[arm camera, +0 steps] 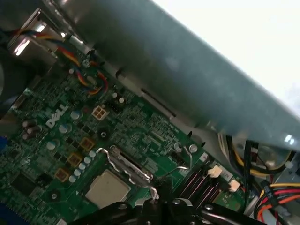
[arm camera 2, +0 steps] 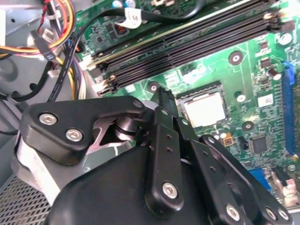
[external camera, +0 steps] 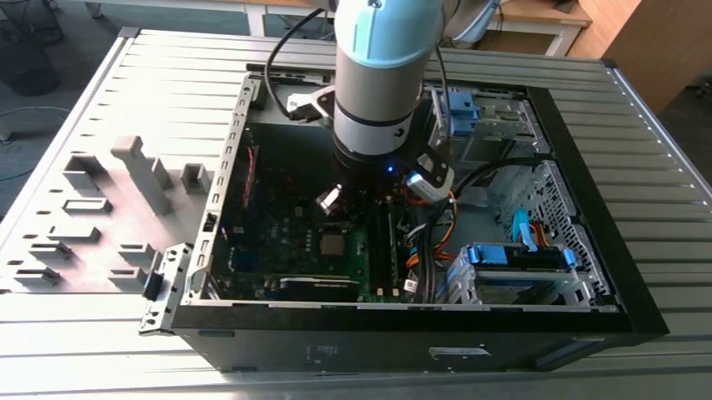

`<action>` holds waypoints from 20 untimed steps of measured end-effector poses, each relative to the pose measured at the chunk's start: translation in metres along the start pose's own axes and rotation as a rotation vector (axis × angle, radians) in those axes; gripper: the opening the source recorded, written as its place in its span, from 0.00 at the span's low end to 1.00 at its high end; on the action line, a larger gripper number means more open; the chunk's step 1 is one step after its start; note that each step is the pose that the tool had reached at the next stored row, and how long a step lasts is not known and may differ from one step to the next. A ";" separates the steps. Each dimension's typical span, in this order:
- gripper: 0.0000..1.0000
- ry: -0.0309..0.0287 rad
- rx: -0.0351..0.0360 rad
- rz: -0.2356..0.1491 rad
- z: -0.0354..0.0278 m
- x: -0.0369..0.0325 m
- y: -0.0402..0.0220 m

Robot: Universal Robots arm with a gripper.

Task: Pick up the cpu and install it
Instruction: 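Close the cpu cover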

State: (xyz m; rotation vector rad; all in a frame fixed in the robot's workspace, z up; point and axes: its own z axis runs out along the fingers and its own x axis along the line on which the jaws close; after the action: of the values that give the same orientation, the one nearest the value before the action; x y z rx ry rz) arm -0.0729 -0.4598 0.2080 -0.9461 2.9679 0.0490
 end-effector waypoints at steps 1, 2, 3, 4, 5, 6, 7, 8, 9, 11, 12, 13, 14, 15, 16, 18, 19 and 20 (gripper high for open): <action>0.11 0.0000 0.0000 0.000 0.0000 0.0007 -0.0013; 0.11 0.0000 0.0000 0.000 -0.0001 0.0015 -0.0026; 0.11 0.0001 0.0000 0.000 -0.0002 0.0024 -0.0040; 0.11 0.0001 0.0001 0.000 -0.0003 0.0031 -0.0052; 0.11 0.0001 0.0000 0.000 -0.0003 0.0039 -0.0065; 0.11 0.0001 0.0000 0.000 -0.0003 0.0046 -0.0076; 0.11 0.0000 0.0000 0.000 -0.0004 0.0053 -0.0087; 0.11 0.0000 0.0000 0.000 -0.0004 0.0062 -0.0101; 0.11 0.0000 0.0000 0.000 -0.0005 0.0070 -0.0114; 0.11 0.0000 0.0000 0.000 -0.0006 0.0084 -0.0141; 0.11 -0.0001 -0.0001 0.000 -0.0006 0.0090 -0.0154; 0.11 0.0000 0.0000 0.000 -0.0007 0.0096 -0.0166; 0.11 0.0000 0.0000 0.000 -0.0008 0.0102 -0.0179; 0.11 0.0001 0.0000 0.000 -0.0009 0.0109 -0.0194; 0.11 0.0000 -0.0001 0.000 -0.0008 0.0116 -0.0209; 0.11 0.0000 0.0000 0.000 -0.0009 0.0129 -0.0235; 0.11 0.0000 0.0000 0.000 -0.0010 0.0135 -0.0249; 0.11 0.0000 0.0000 0.000 -0.0011 0.0142 -0.0263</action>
State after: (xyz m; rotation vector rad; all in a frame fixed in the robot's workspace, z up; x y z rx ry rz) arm -0.0692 -0.4896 0.2080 -0.9460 2.9680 0.0490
